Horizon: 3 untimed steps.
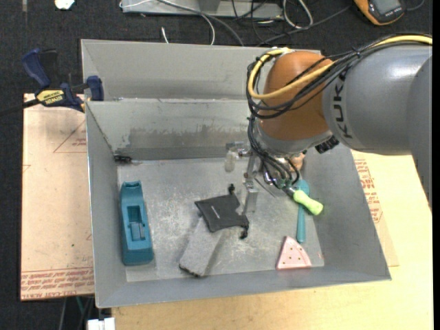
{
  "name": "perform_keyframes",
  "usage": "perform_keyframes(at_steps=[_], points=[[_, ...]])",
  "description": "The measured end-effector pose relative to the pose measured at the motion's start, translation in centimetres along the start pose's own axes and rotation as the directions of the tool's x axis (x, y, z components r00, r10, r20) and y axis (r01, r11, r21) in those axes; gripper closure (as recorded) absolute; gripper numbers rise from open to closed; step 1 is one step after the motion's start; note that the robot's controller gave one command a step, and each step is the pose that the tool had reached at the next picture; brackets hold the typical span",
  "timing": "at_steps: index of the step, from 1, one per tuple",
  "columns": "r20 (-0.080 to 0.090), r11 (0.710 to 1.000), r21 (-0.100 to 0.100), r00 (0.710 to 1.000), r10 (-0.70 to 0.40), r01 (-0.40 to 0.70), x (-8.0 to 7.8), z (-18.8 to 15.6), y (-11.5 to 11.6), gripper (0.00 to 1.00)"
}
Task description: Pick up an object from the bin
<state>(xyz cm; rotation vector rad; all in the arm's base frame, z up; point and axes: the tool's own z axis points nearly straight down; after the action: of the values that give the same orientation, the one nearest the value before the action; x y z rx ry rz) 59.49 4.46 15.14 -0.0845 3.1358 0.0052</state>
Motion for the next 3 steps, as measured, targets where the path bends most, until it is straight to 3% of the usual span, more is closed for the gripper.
perform_keyframes(at_steps=[1,2,3], points=[[0.006,0.996,-0.001,0.996,-0.093,0.093,1.4,6.1,0.9,0.00],[0.008,0.988,0.001,0.988,0.154,-0.154,1.0,8.0,-2.4,1.00],[0.008,0.988,0.001,0.988,0.154,-0.154,1.0,8.0,-2.4,1.00]])
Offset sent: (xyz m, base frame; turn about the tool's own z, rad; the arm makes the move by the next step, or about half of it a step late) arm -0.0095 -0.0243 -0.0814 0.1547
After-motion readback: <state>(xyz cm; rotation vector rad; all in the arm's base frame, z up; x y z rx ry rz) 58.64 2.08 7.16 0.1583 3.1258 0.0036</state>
